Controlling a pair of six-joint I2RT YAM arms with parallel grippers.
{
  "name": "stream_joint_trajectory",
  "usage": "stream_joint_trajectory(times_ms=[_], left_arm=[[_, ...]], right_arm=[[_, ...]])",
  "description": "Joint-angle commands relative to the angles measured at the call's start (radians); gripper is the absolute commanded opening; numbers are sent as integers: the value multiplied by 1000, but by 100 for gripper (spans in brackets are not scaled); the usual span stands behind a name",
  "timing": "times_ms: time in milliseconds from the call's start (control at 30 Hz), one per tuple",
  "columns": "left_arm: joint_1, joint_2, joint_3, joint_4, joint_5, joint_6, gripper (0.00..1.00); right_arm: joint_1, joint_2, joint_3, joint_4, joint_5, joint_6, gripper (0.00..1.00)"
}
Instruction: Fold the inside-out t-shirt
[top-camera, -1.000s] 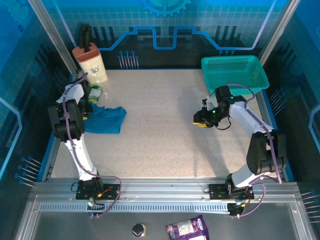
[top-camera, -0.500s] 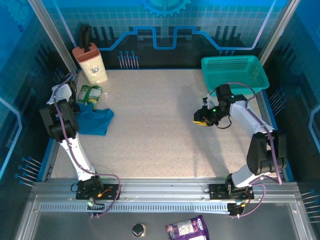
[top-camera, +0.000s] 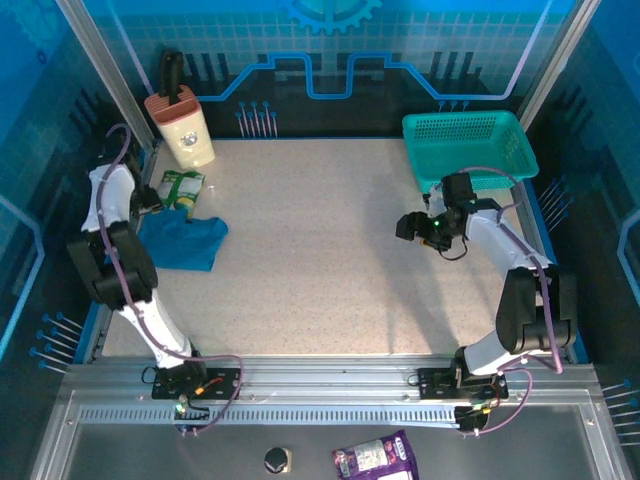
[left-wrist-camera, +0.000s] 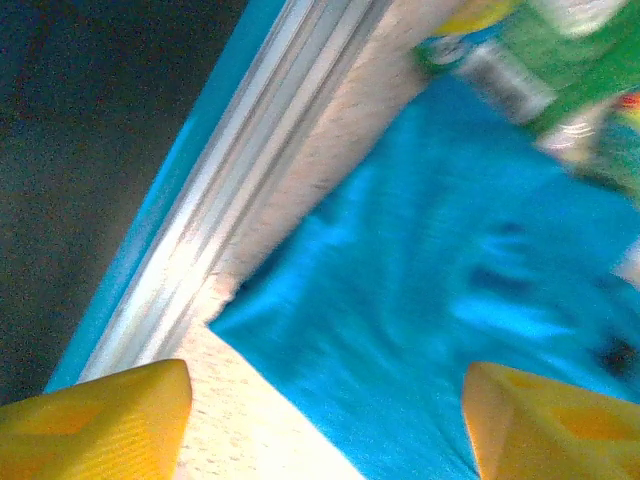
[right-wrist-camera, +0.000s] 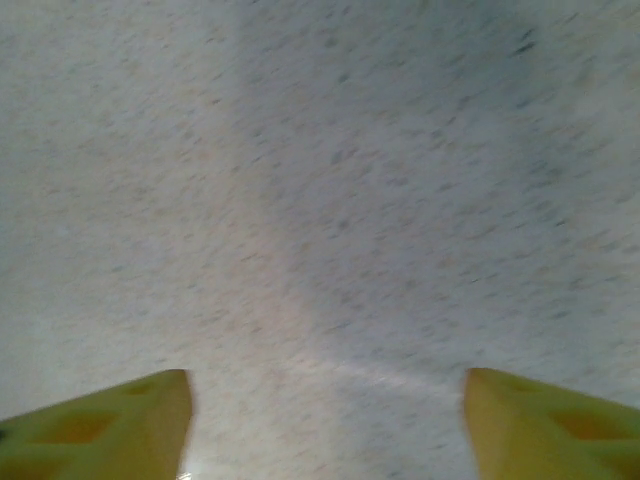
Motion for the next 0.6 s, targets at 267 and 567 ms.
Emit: stream_joint_trajectory(times_ms=[267, 567], left_arm=[[-248, -334, -637, 713, 213, -96, 99], [-312, -371, -1038, 1405, 355, 31, 99]], right_arm=[[-25, -48, -130, 321, 436, -41, 100], [-26, -71, -356, 814, 521, -203, 100]])
